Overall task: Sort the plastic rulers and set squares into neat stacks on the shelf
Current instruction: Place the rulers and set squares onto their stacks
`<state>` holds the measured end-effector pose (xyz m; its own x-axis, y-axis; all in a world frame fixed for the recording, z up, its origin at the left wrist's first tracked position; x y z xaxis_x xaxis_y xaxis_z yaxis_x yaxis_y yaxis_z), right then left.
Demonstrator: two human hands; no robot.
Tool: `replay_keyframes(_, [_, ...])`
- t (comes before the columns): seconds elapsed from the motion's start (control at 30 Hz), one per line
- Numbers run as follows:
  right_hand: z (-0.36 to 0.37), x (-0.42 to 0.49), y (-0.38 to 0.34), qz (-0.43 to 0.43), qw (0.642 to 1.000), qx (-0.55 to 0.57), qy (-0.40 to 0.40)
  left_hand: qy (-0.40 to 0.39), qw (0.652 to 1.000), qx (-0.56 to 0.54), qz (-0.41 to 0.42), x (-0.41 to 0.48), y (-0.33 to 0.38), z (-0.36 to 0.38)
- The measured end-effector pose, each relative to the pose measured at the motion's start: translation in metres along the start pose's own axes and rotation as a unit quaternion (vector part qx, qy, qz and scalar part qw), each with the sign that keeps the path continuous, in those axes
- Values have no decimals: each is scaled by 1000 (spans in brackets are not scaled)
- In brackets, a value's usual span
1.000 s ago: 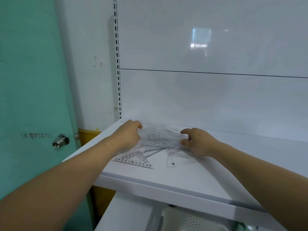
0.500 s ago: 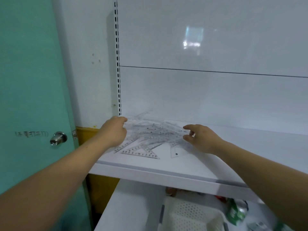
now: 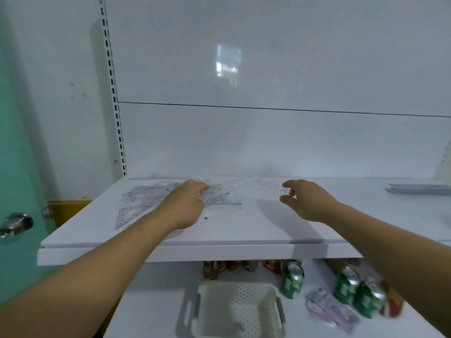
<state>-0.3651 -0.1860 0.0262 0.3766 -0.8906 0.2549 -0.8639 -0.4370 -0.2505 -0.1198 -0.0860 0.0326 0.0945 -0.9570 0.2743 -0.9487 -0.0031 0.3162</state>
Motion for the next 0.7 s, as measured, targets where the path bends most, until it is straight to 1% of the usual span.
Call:
replay_keyframes(0.17, [-53, -55, 117, 98, 994, -32, 29, -38, 997, -8, 60, 17, 98, 43])
replay_keyframes(0.3, [-96, -105, 213, 156, 985, -37, 63, -65, 993, -16, 100, 24, 194, 91])
replay_keyframes(0.4, [-121, -138, 269, 164, 984, 3, 66, -71, 990, -29, 119, 26, 269, 124])
replay_keyframes(0.5, [-137, -164, 314, 155, 986, 17, 62, -81, 987, -35, 136, 31, 333, 153])
replay_keyframes(0.6, [-150, -173, 352, 147, 986, 30, 70, -85, 986, -42, 139, 38, 379, 173])
replay_keyframes(0.7, [-159, -168, 382, 143, 986, 38, 74, -87, 985, -37, 147, 55, 409, 187])
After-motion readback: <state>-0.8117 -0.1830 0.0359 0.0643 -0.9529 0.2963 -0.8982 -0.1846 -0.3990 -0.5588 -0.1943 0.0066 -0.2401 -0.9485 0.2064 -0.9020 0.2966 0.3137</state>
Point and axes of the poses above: each hand's wrist, its own x-axis towards the middle knuckle, its own z-axis out of the palm, y = z × x, the point moved 8 cm from there along x, towards the middle knuckle, and after that the axes turned 4 degrees about x, right-handed, at the moved point
